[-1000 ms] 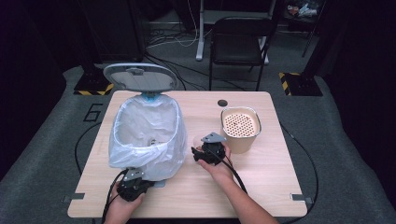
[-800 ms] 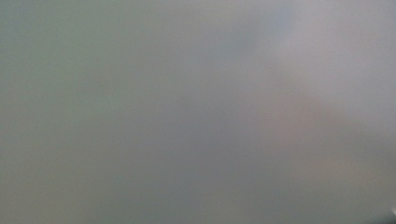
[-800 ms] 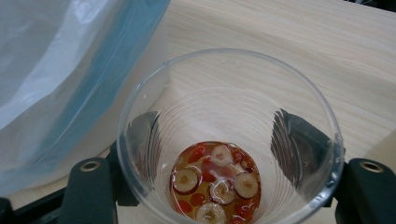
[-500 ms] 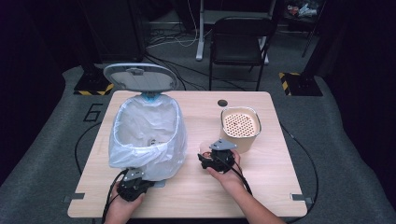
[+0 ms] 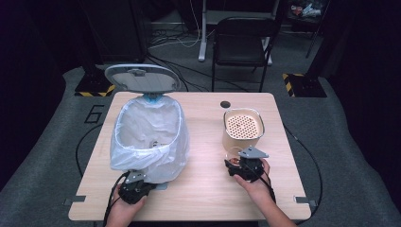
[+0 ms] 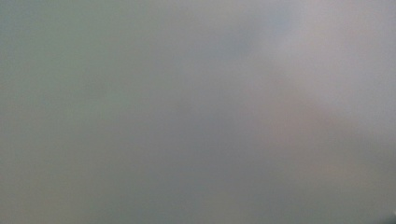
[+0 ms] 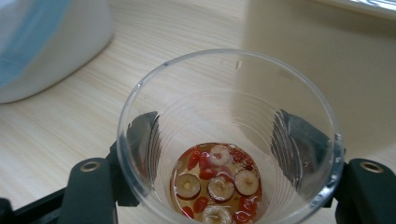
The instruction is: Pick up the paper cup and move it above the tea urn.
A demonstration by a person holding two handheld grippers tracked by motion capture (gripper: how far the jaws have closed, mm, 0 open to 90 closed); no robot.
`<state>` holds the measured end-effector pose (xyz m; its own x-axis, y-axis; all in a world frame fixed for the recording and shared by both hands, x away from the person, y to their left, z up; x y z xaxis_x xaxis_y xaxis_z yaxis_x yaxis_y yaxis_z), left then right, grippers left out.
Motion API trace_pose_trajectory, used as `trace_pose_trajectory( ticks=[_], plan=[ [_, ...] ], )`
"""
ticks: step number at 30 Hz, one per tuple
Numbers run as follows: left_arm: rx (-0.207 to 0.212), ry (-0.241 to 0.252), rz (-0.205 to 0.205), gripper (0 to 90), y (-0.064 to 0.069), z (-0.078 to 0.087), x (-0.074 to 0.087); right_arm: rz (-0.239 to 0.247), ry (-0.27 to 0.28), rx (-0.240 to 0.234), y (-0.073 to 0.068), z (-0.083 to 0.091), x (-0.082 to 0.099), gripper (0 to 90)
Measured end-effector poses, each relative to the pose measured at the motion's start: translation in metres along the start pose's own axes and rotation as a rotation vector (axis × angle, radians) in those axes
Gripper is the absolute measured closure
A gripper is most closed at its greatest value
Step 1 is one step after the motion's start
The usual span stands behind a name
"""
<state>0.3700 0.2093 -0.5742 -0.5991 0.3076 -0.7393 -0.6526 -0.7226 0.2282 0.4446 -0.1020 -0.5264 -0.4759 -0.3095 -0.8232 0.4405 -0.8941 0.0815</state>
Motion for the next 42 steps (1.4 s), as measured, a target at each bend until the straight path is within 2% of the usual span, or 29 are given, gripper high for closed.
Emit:
trace_pose_trajectory(
  ticks=[6,10,19,23,27,31,34,42],
  plan=[
    [0.002,0.001,0.001,90.0,0.000,0.000,0.000,-0.045,-0.010,0.071,0.031,0.003,0.010,31.9],
    [0.002,0.001,0.000,90.0,0.000,0.000,0.000,-0.077,-0.017,0.101,0.047,0.005,0.014,31.8],
    [0.003,0.001,0.000,90.0,0.000,0.000,0.000,-0.133,-0.016,0.149,0.070,0.009,0.021,31.2],
    [0.003,0.000,0.000,90.0,0.000,0.000,0.000,-0.119,-0.035,0.153,0.072,0.006,0.027,29.2],
    [0.003,0.001,0.001,90.0,0.000,0.000,0.000,-0.125,-0.035,0.131,0.068,0.004,0.028,19.9],
    [0.004,0.001,0.000,90.0,0.000,0.000,0.000,-0.099,-0.028,0.141,0.065,0.007,0.026,14.4],
    [0.004,0.002,0.001,90.0,0.000,0.000,0.000,-0.110,-0.018,0.139,0.065,0.009,0.023,14.2],
    [0.004,0.002,0.001,90.0,0.000,0.000,0.000,-0.094,-0.002,0.147,0.066,0.017,0.017,14.1]
  ],
)
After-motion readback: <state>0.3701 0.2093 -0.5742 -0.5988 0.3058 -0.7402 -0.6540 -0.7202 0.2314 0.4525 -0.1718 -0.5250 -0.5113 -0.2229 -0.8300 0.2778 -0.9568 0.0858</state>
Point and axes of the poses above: each handheld gripper's, and its own axes: z roughly backward along the jaws, x roughly out of its underside, y roughly to its right, the point moved 9 cm from there along -z, roughly forward along the jaws, and after that the axes turned 6 degrees about x, right-handed, at the moved point
